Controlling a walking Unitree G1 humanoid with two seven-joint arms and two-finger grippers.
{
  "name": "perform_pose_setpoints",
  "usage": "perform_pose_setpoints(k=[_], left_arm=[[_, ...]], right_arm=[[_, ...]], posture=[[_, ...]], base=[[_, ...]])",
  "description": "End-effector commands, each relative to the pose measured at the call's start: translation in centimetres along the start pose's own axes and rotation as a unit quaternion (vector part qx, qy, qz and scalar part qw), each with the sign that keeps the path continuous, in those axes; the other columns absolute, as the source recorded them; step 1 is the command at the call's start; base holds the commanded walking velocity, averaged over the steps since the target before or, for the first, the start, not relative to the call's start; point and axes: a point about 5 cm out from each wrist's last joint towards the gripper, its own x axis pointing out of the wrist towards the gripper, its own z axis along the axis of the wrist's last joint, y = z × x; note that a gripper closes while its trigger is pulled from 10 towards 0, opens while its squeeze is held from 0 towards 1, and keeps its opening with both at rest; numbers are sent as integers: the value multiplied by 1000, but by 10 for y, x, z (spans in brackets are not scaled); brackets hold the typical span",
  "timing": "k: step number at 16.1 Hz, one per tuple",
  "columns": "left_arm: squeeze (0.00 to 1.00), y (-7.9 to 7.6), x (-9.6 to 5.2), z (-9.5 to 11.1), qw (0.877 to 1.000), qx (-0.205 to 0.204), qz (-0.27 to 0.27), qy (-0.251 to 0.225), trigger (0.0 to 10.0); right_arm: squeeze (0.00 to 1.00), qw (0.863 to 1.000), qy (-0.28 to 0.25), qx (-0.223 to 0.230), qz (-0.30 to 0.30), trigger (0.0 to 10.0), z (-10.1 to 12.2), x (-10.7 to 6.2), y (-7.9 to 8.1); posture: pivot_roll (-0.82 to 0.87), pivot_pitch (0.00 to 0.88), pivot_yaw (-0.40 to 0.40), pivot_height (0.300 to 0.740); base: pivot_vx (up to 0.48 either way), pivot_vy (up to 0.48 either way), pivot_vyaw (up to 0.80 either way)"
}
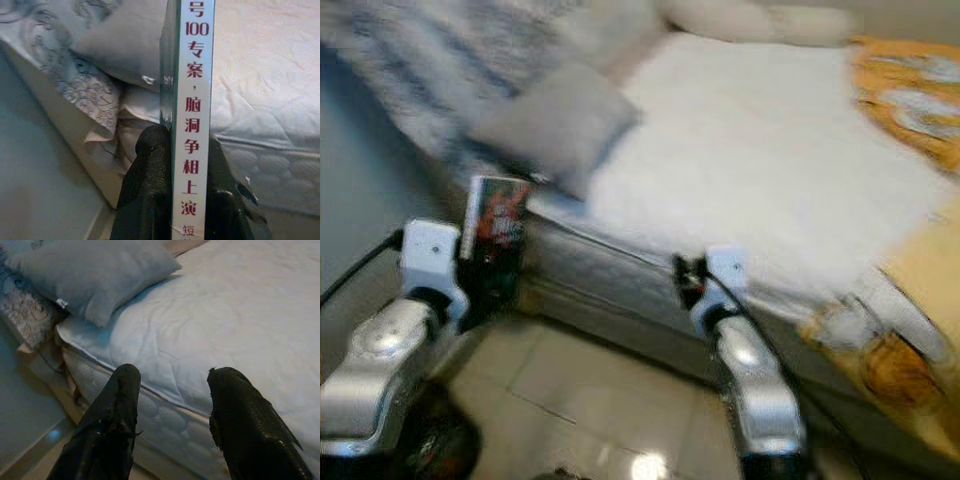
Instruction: Clean up the room
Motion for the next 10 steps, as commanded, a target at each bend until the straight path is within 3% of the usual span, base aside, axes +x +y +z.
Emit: perform_pose_setpoints(k=[1,5,10], left_arm=[[0,7,1,11,1000,12,10,-24,10000],[0,8,4,14,999,17,5,-28,10000],[0,9,10,18,999,-11,9,-40,10000]], right_arm=[[0,1000,-4,2,11,10000,1,3,8],[0,1000,-10,-3,18,10000,3,4,10],[0,999,-27,-1,21,10000,10,7,10]], posture=[[47,0,44,740],[46,0,46,740],[43,0,39,740]], base=[[240,0,800],[181,0,800],[144,0,0]])
